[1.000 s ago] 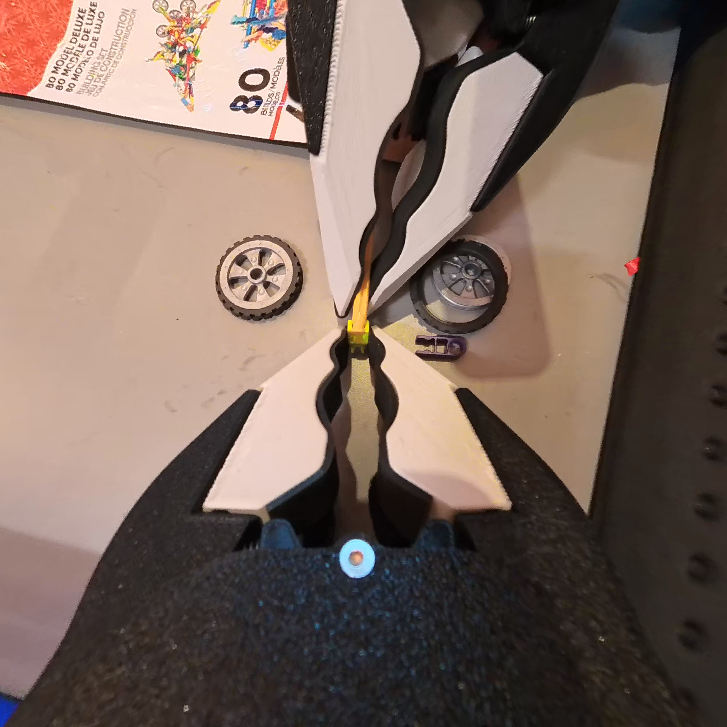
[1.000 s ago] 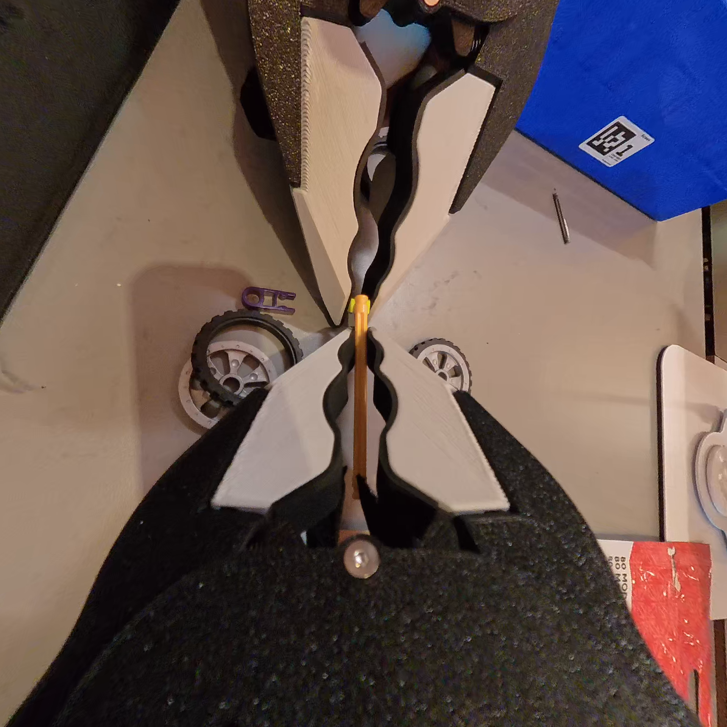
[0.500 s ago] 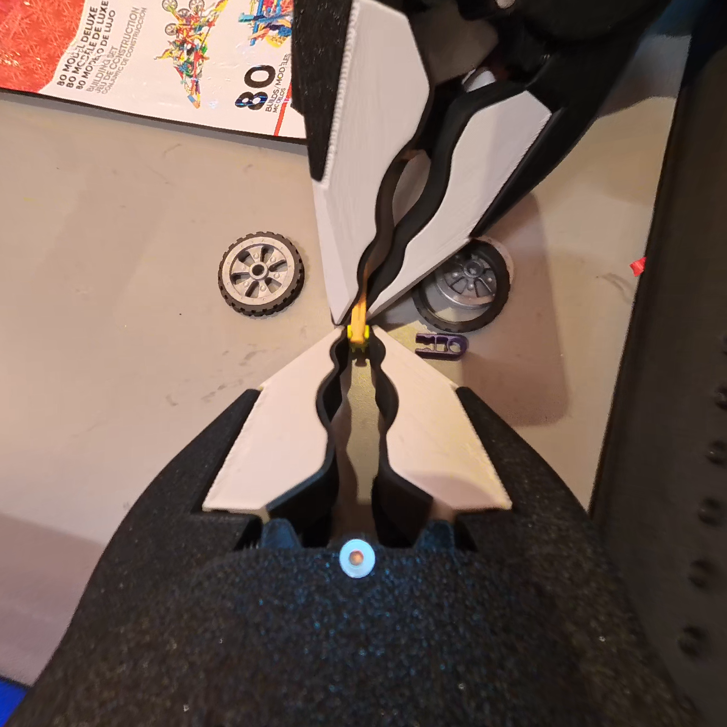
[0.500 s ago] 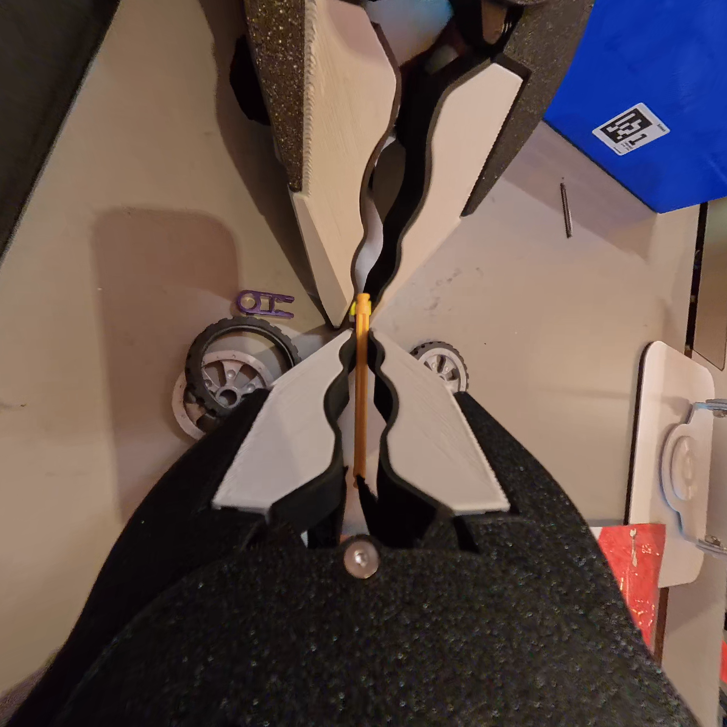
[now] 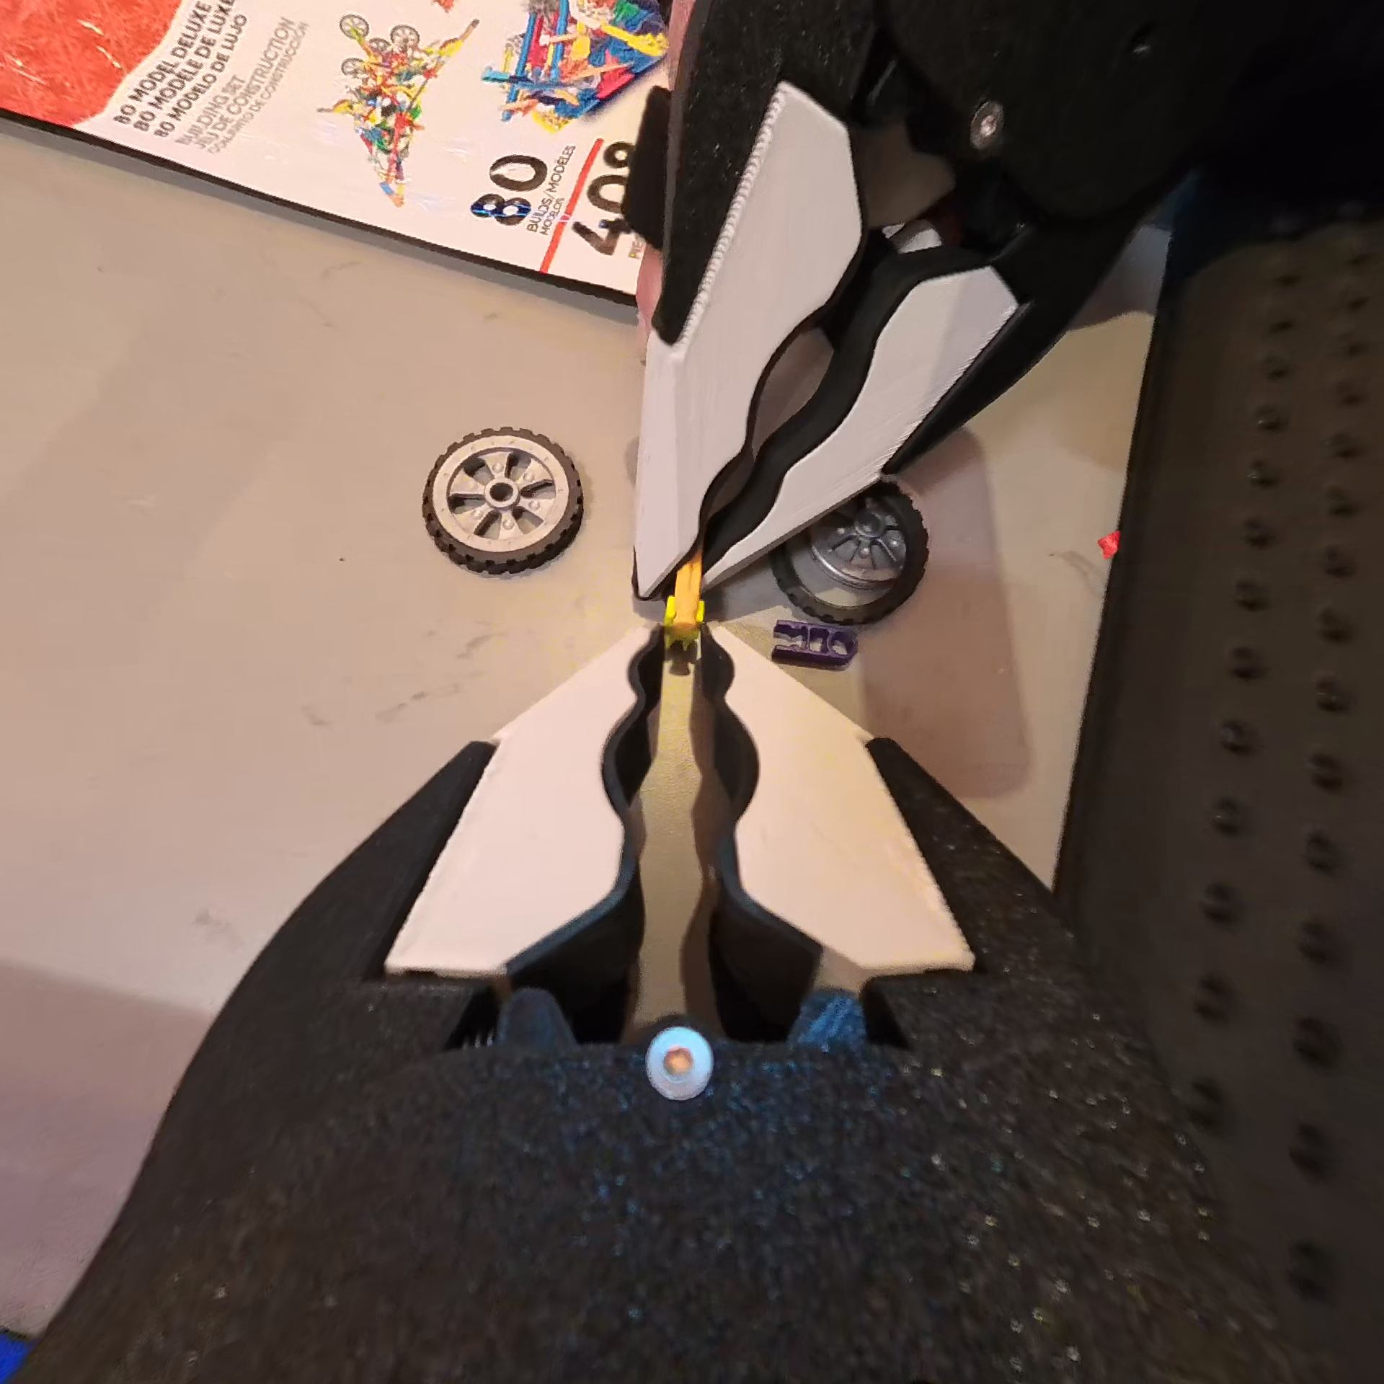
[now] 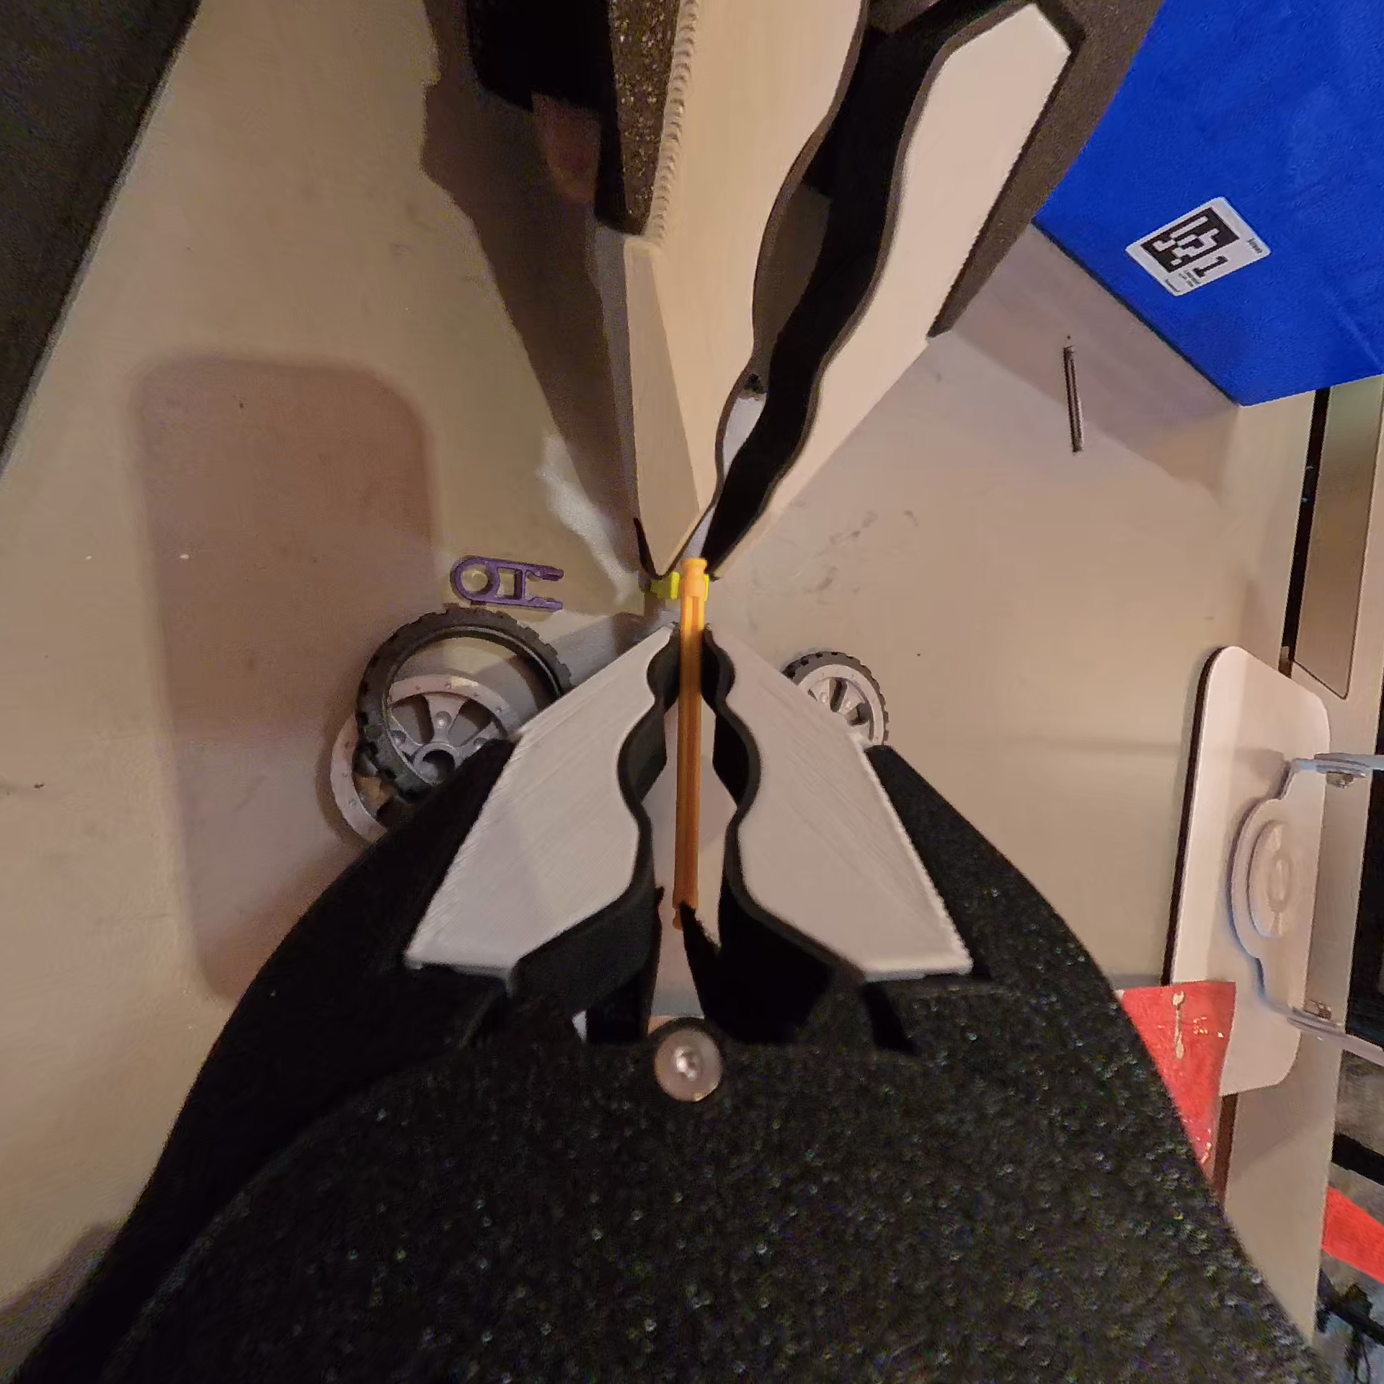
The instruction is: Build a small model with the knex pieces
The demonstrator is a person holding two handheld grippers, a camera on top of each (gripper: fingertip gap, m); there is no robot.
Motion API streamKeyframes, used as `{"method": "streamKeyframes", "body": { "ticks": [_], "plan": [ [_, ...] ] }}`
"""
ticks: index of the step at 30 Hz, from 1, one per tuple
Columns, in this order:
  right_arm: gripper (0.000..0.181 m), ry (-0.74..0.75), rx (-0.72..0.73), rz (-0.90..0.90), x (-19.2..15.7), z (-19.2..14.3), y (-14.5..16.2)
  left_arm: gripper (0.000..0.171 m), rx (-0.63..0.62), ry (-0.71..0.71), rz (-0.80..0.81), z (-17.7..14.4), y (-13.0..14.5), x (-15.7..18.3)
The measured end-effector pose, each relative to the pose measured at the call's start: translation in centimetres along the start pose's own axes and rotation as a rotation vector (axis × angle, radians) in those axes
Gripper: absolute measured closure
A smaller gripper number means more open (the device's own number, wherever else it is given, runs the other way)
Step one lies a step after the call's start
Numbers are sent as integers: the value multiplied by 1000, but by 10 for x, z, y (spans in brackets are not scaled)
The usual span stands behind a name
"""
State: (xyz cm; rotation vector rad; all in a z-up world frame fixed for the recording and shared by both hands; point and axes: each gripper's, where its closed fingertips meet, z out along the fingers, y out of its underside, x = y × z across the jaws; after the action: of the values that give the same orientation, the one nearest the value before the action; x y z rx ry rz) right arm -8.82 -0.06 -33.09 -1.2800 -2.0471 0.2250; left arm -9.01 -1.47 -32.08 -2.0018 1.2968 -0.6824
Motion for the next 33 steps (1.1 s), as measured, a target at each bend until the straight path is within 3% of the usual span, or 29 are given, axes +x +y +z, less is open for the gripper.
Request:
{"method": "streamKeyframes", "body": {
  "ticks": [7,10,12,15,21,30,33],
  "plan": [
    [177,-11,15,24,0,0,0,149,23,-71,74,-2,-7,-6],
    [177,-11,10,21,0,0,0,158,-18,-72,112,6,-2,-4],
    [177,-11,8,23,0,0,0,160,-65,-60,125,11,5,-2],
    [177,-9,12,28,1,0,0,155,-33,-31,88,4,1,-2],
    [177,-12,26,41,1,-2,1,138,-103,62,55,-3,13,13],
    [177,-13,21,36,0,-4,4,154,-141,-2,165,0,17,16],
    [177,-13,19,39,0,-5,5,147,-145,-33,169,-2,17,11]
  ]
}}
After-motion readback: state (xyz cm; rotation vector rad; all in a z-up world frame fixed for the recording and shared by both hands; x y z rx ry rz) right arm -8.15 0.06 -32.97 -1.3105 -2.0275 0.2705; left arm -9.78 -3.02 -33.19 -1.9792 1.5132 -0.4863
